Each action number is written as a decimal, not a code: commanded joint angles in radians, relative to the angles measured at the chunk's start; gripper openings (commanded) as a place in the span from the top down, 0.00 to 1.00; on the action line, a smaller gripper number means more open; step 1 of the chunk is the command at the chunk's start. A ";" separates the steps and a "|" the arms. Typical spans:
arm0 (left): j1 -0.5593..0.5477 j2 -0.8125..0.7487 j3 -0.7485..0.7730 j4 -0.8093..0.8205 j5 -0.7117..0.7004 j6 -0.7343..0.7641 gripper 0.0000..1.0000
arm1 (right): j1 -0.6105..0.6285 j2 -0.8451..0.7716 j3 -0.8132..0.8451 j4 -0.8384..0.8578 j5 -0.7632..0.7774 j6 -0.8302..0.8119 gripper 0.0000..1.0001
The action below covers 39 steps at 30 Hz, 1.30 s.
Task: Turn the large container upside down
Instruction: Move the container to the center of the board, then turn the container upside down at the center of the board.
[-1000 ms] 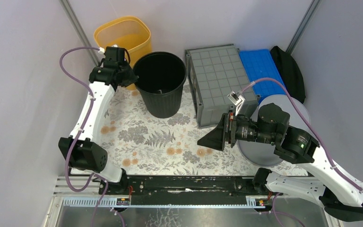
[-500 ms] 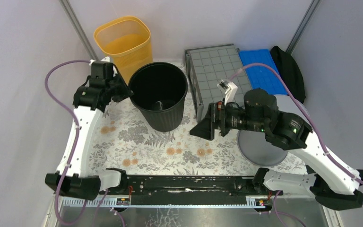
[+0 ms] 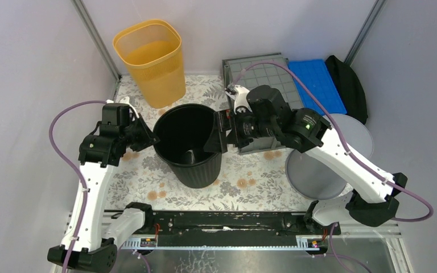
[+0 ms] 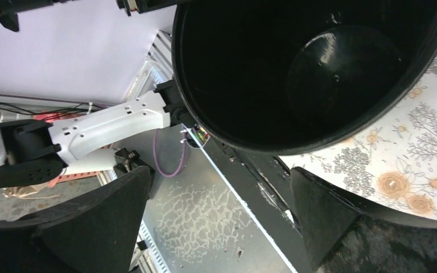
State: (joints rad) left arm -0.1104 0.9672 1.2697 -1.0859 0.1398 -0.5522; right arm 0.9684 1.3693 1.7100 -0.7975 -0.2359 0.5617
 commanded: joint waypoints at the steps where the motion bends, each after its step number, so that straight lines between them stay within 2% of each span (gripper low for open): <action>1: 0.001 -0.051 -0.001 0.026 0.107 0.008 0.98 | 0.001 0.014 0.103 0.017 -0.043 0.044 0.00; 6: 0.000 -0.078 0.001 0.036 0.170 0.008 0.92 | 0.001 0.058 0.148 0.027 -0.052 0.147 0.01; 13: -0.007 -0.089 -0.018 0.050 0.180 0.029 0.74 | 0.001 0.082 0.143 0.080 -0.018 0.163 0.00; 20: -0.008 -0.107 -0.063 0.118 0.220 0.009 0.65 | 0.005 0.162 0.196 0.036 -0.008 0.205 0.01; 22: -0.007 -0.112 -0.063 0.122 0.221 0.011 0.56 | 0.007 0.183 0.204 0.036 -0.003 0.223 0.03; 27: -0.008 -0.143 -0.034 0.124 0.148 0.003 0.31 | 0.041 0.264 0.271 -0.001 0.043 0.247 0.04; 31: -0.008 -0.128 0.024 0.111 0.050 -0.016 0.15 | 0.079 0.324 0.328 -0.030 0.093 0.259 0.05; 32: -0.008 -0.130 0.042 0.109 0.022 -0.027 0.05 | 0.088 0.339 0.345 -0.044 0.113 0.260 0.05; 33: -0.008 -0.133 0.062 0.109 -0.004 -0.036 0.01 | 0.100 0.350 0.365 -0.056 0.134 0.260 0.05; 39: -0.008 -0.094 0.253 0.079 -0.129 -0.066 0.00 | 0.161 0.412 0.431 -0.134 0.245 0.256 0.06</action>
State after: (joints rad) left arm -0.1169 0.8520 1.3880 -1.0275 0.1329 -0.5934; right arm 1.0904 1.7622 2.0682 -0.8726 -0.0963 0.8127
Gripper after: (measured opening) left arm 0.997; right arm 0.941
